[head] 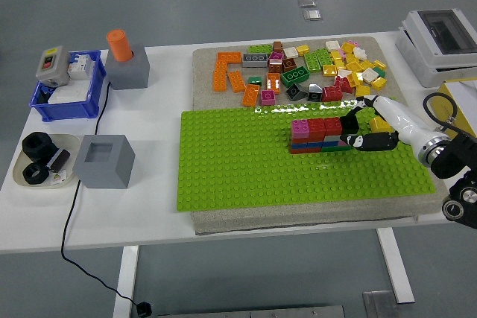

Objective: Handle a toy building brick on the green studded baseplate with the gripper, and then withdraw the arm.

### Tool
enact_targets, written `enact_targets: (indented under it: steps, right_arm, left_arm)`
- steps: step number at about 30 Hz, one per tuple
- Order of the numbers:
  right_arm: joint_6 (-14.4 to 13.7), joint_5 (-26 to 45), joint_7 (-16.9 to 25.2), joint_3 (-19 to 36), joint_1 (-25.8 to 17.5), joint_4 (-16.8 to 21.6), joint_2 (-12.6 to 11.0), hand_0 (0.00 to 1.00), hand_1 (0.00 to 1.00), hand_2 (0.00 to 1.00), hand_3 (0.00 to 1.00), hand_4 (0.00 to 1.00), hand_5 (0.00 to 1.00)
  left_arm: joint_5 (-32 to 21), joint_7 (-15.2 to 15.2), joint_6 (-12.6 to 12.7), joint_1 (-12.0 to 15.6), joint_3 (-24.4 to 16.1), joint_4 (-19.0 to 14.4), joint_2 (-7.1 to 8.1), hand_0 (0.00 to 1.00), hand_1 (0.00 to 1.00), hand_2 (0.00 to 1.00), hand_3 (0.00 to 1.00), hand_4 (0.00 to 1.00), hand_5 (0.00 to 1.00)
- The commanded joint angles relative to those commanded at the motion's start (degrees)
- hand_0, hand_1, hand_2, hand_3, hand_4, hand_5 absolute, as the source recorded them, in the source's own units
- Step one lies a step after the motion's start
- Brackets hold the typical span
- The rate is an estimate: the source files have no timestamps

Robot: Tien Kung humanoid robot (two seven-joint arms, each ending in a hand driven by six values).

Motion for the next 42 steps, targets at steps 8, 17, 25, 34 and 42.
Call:
enact_targets:
  steps: [8, 17, 25, 34, 42]
  right_arm:
    - [-0.1, 1.0, 0.5, -0.7, 0.1, -0.6, 0.5, 0.831, 0.917, 0.932, 0.617, 0.802, 0.302]
    - [-0.2, 2.5, 1.4, -1.0, 0.0, -2.1, 1.2, 0.828, 0.914, 0.928, 0.61, 0.801, 0.305]
    - [-0.2, 3.8, 2.1, -1.3, 0.0, -3.6, 2.0, 0.828, 0.912, 0.927, 0.612, 0.804, 0.309]
    - [0.0, 5.7, 2.9, -1.5, -0.2, -4.9, 2.4, 0.828, 0.911, 0.926, 0.613, 0.805, 0.308]
    - [-0.1, 6.3, 3.3, -1.4, -0.7, -5.2, 2.4, 0.828, 0.91, 0.924, 0.608, 0.818, 0.318]
  left_arm:
    - [0.1, 0.0, 0.0, -0.1, 0.0, 0.0, -0.02, 0.76, 0.707, 0.665, 0.75, 0.771, 0.545]
    - [0.1, -0.1, 0.0, -0.1, 0.1, 0.0, -0.03, 0.76, 0.707, 0.666, 0.752, 0.772, 0.547]
    - [0.0, -0.2, 0.0, -0.1, 0.1, 0.0, -0.07, 0.76, 0.706, 0.666, 0.752, 0.772, 0.55]
    - [0.0, -0.2, 0.0, -0.1, 0.2, 0.0, -0.08, 0.76, 0.707, 0.666, 0.752, 0.771, 0.551]
    - [0.1, -0.2, 0.0, 0.1, 0.2, 0.0, -0.1, 0.76, 0.707, 0.666, 0.752, 0.77, 0.554]
